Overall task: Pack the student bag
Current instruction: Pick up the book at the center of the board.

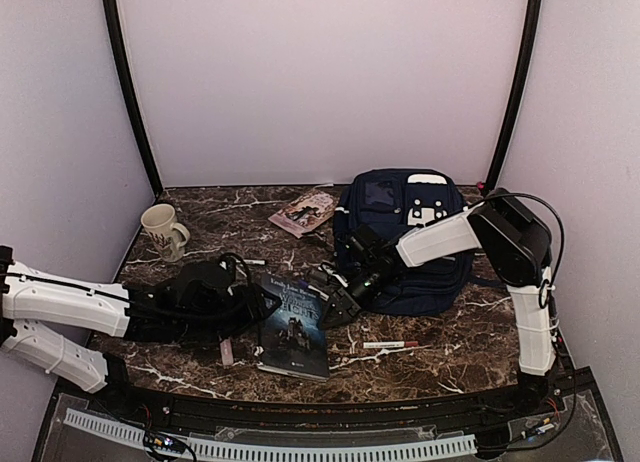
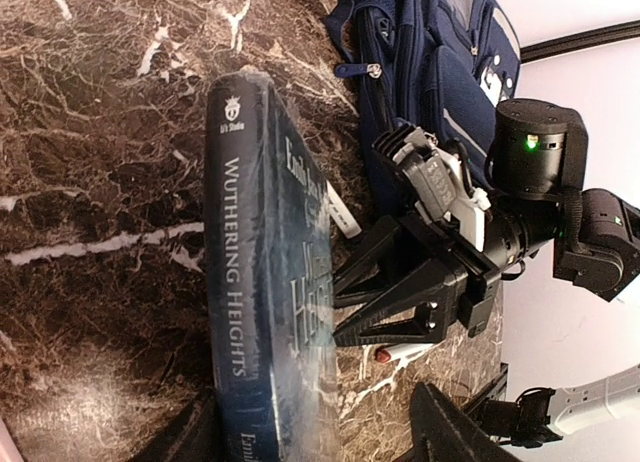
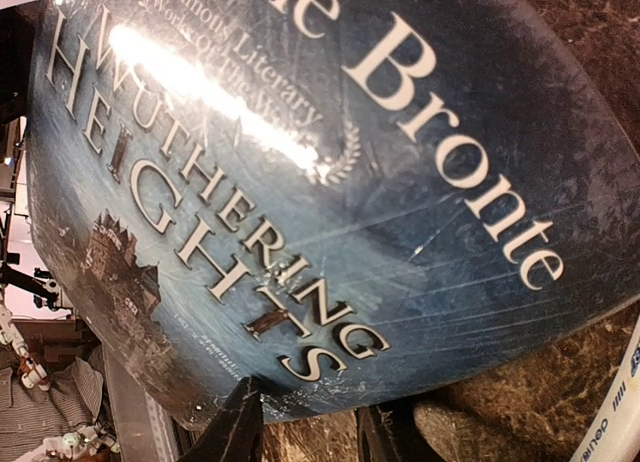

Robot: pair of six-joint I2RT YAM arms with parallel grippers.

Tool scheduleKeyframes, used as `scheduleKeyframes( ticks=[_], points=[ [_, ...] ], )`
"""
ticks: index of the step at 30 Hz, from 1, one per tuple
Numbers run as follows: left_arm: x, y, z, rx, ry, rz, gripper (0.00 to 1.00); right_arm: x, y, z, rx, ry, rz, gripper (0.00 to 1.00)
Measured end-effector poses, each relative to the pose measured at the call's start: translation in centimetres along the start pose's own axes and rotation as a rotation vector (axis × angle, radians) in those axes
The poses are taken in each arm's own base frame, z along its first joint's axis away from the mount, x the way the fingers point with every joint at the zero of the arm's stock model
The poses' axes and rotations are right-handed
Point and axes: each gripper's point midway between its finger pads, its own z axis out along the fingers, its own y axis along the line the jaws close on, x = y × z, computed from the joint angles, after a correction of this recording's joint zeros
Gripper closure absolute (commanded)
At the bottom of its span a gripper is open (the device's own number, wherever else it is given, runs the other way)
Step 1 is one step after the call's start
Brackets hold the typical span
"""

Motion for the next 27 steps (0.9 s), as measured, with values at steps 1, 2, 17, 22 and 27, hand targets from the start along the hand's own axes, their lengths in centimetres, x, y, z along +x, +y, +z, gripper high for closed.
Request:
scheduleKeyframes(
  ticks=[1,2,17,22,27],
  points=[
    [0.1,0.1,0.0,-0.012,0.009,-0.002,0.37,0.0,0.0,0.0,0.000,0.000,0.000,0.65],
    [0.2,0.0,0.0,-0.020,0.017,-0.009,0.39,0.0,0.0,0.0,-0.001,0.000,0.000,0.65],
    [1.0,-0.3,0.6,-0.029,0.074,-0.086,0.39,-0.2,0.1,-0.1,-0.001,-0.004,-0.012,0.64],
    [1.9,0.7,1.4,-0.064,0.115,-0.084,0.43,-0.3,0.2,-0.1,-0.002,-0.005,-0.015,0.64],
    [1.9,0.8,1.5,-0.067,0.122,-0.090,0.49,-0.3,0.2,-0.1,-0.002,-0.005,-0.017,0.63]
  ],
)
